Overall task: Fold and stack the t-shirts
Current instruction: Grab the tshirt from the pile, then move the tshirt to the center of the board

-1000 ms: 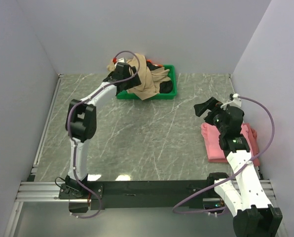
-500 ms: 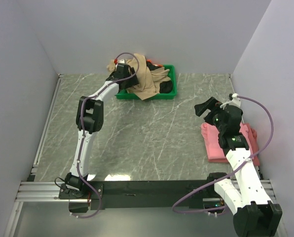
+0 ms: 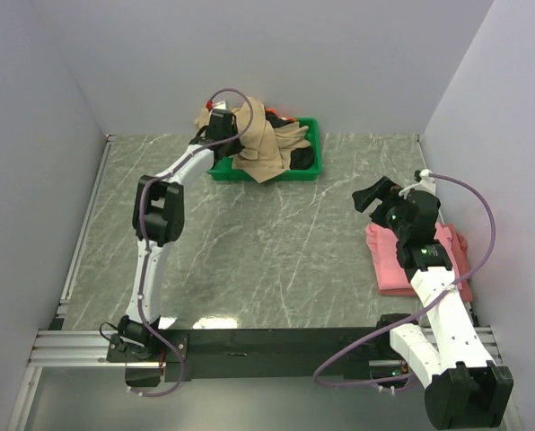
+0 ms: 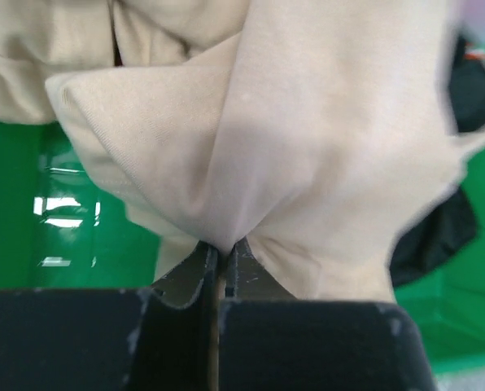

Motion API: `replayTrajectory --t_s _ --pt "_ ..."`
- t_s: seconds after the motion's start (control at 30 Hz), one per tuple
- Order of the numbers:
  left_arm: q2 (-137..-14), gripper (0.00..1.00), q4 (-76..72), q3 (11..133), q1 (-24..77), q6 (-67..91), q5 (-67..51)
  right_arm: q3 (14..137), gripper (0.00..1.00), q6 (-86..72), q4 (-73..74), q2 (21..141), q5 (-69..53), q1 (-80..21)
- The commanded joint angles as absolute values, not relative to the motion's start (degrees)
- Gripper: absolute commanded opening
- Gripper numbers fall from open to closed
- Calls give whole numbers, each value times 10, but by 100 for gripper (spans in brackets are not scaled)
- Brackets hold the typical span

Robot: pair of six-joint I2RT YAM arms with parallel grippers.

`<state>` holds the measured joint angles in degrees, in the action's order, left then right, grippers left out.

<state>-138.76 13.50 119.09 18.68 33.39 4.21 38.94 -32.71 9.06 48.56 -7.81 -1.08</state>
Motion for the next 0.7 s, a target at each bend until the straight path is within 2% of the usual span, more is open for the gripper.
replayTrajectory --t_s 0.0,0.13,0.43,0.67 --pt "-1255 0 105 1175 187 305 41 388 94 -322 70 480 -85 -9" --pt "-1145 0 49 1087 188 293 21 376 93 -321 52 462 -102 -8" --pt "-925 0 53 1035 206 287 -40 351 93 -323 40 405 -119 -8" --pt "-774 1 75 1000 325 272 -36 358 93 -322 83 385 -122 -9"
